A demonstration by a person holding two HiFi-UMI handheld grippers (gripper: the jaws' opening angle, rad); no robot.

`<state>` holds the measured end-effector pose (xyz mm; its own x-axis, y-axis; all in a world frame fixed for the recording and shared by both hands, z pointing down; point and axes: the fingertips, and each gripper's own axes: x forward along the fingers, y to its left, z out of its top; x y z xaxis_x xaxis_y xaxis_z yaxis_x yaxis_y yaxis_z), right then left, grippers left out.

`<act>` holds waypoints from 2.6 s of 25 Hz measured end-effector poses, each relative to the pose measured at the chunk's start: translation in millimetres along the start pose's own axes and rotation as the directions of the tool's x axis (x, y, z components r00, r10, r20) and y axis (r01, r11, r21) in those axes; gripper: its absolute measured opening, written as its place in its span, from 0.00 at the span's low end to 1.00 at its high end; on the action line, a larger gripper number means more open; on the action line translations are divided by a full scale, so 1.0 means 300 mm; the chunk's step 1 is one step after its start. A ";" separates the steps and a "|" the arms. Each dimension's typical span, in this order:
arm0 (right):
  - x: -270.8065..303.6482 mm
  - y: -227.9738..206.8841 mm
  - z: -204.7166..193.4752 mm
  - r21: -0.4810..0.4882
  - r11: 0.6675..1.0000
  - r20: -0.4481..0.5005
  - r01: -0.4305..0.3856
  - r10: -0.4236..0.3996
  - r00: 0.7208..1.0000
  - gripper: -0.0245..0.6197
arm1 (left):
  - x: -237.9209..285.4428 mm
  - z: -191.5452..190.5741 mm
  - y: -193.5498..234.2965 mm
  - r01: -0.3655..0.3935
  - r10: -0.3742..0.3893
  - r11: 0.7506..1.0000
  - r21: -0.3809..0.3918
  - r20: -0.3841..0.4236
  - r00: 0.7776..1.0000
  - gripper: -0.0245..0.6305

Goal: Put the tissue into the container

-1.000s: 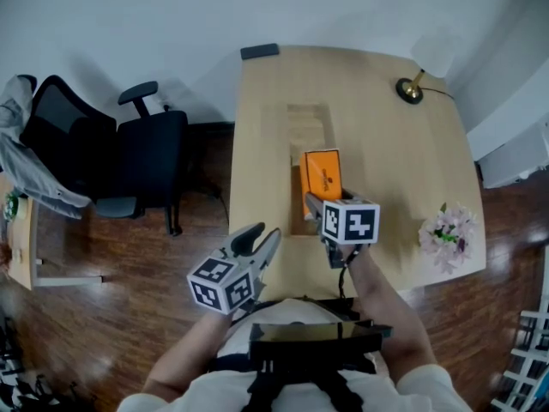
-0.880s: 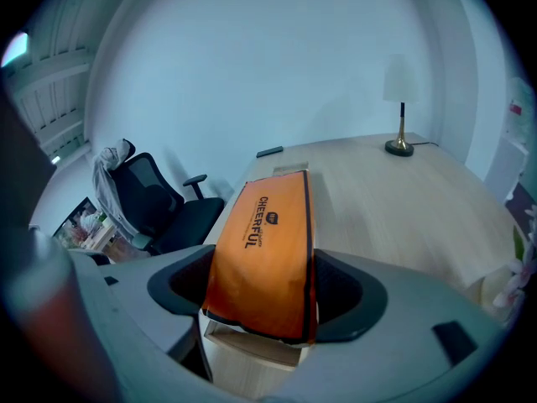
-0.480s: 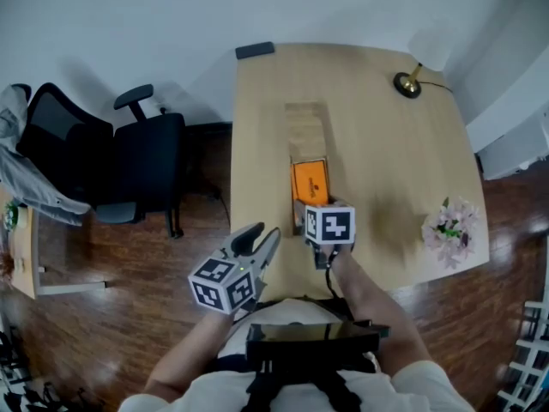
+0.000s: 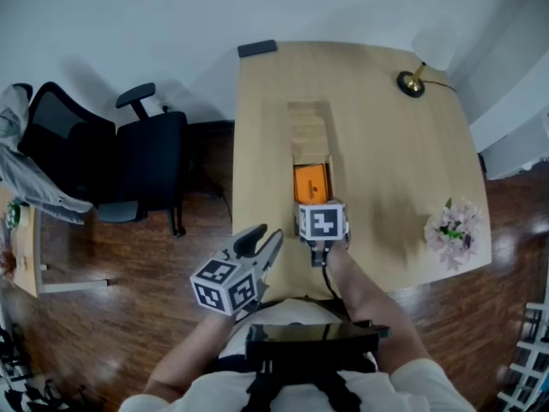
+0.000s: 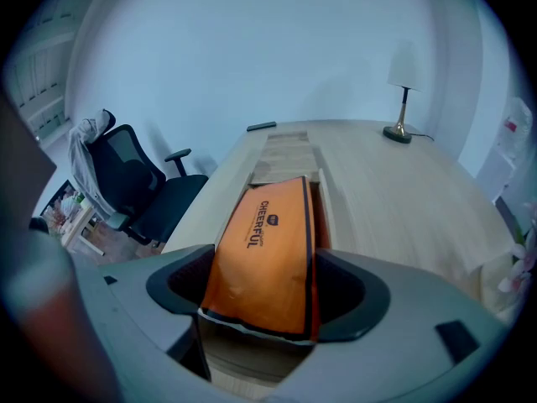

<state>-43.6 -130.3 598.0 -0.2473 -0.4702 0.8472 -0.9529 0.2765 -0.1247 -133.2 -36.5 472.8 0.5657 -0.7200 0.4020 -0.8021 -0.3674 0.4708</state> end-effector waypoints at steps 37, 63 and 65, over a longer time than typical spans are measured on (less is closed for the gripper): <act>-0.717 -0.244 0.041 -0.144 0.980 0.357 -0.140 0.183 0.916 0.05 | -0.041 0.116 -0.259 -0.018 0.012 0.997 0.070 0.079 0.997 0.11; -0.761 -0.288 -0.074 -0.199 0.957 0.306 -0.212 0.266 0.914 0.04 | -0.049 0.028 -0.314 -0.085 0.084 0.995 0.044 0.039 0.996 0.05; -0.759 -0.286 -0.071 -0.198 0.957 0.306 -0.211 0.265 0.915 0.04 | -0.050 0.027 -0.309 -0.087 0.085 0.995 0.043 0.036 0.996 0.05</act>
<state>98.3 -28.9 426.8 -0.5322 -0.6131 0.5839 -0.8251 0.5301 -0.1954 -68.8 3.6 416.9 0.4878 -0.7696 0.4121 -0.8557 -0.3283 0.3999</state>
